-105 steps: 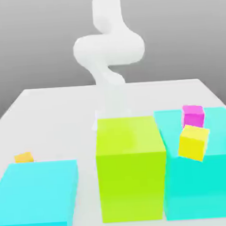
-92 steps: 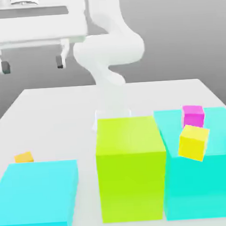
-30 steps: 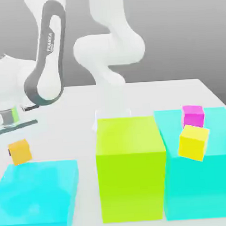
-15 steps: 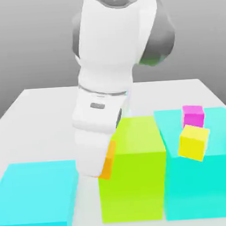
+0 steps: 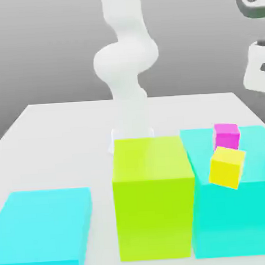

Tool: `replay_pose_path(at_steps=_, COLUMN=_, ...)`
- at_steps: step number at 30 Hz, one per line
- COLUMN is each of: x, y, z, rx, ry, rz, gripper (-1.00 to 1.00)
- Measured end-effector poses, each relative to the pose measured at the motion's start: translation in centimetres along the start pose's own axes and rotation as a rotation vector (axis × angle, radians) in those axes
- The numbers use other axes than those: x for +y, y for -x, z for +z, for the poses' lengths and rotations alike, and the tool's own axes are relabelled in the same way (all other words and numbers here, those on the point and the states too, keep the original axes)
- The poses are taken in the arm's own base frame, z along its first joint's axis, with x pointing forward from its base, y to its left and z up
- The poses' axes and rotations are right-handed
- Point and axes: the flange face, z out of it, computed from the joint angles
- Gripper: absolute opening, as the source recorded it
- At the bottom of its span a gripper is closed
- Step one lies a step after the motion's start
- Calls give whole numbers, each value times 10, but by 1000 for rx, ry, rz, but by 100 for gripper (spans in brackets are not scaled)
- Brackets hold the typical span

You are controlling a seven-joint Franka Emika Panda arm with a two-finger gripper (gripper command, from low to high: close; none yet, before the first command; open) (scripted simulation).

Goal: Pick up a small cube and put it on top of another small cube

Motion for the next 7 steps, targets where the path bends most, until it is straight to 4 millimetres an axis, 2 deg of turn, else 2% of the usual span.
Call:
replay_pose_path(at_steps=2, x=0, y=0, z=0, rx=0, ry=0, rz=0, gripper=100)
replay_pose_path(at_steps=3, x=0, y=0, z=8, rx=2, ry=0, rz=-1, gripper=100)
replay_pose_path(at_steps=4, x=0, y=0, z=3, rx=3, ry=1, rz=-2, gripper=100)
replay_pose_path(at_steps=7, x=0, y=0, z=-37, rx=4, ry=2, rz=-2, gripper=100)
